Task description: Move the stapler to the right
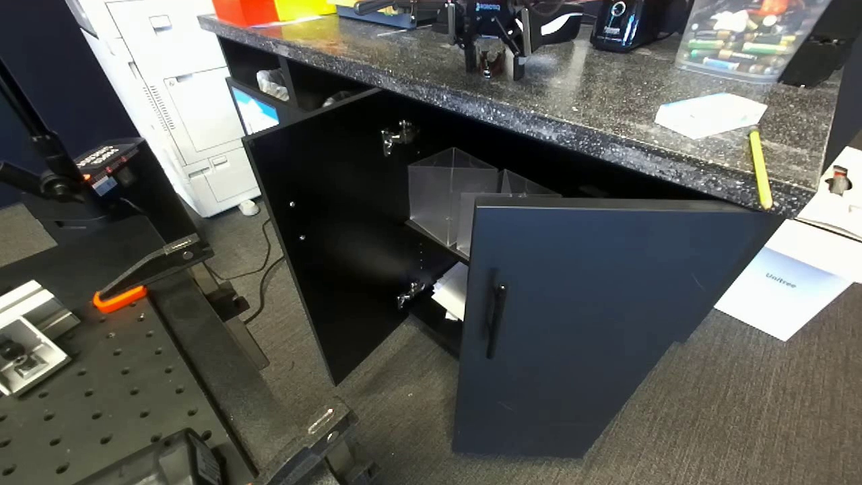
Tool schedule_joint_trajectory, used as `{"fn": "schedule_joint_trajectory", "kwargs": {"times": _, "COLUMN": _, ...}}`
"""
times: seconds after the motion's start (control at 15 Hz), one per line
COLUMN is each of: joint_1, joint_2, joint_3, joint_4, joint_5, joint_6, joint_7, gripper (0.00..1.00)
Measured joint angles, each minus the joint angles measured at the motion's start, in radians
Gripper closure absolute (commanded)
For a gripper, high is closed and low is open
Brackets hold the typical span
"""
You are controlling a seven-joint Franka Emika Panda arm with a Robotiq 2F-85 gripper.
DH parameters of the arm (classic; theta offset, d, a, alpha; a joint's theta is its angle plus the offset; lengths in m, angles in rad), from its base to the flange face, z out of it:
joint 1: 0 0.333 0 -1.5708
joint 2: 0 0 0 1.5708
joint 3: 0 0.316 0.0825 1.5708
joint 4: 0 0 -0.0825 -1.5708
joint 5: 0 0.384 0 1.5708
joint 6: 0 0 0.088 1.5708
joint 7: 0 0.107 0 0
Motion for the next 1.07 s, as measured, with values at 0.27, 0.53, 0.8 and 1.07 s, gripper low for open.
{"fn": "schedule_joint_trajectory", "kwargs": {"times": 0.27, "joint_1": 0.011, "joint_2": 0.029, "joint_3": 0.001, "joint_4": 0.042, "joint_5": -0.001, "joint_6": 0.052, "joint_7": -0.012, "gripper": 0.56}}
{"fn": "schedule_joint_trajectory", "kwargs": {"times": 0.53, "joint_1": 0.026, "joint_2": 0.036, "joint_3": -0.001, "joint_4": 0.049, "joint_5": -0.014, "joint_6": 0.096, "joint_7": -0.024, "gripper": 0.85}}
{"fn": "schedule_joint_trajectory", "kwargs": {"times": 0.8, "joint_1": 0.042, "joint_2": 0.037, "joint_3": -0.008, "joint_4": 0.049, "joint_5": -0.029, "joint_6": 0.11, "joint_7": -0.027, "gripper": 0.92}}
{"fn": "schedule_joint_trajectory", "kwargs": {"times": 1.07, "joint_1": 0.043, "joint_2": 0.036, "joint_3": -0.01, "joint_4": 0.081, "joint_5": -0.023, "joint_6": 0.119, "joint_7": -0.027, "gripper": 0.92}}
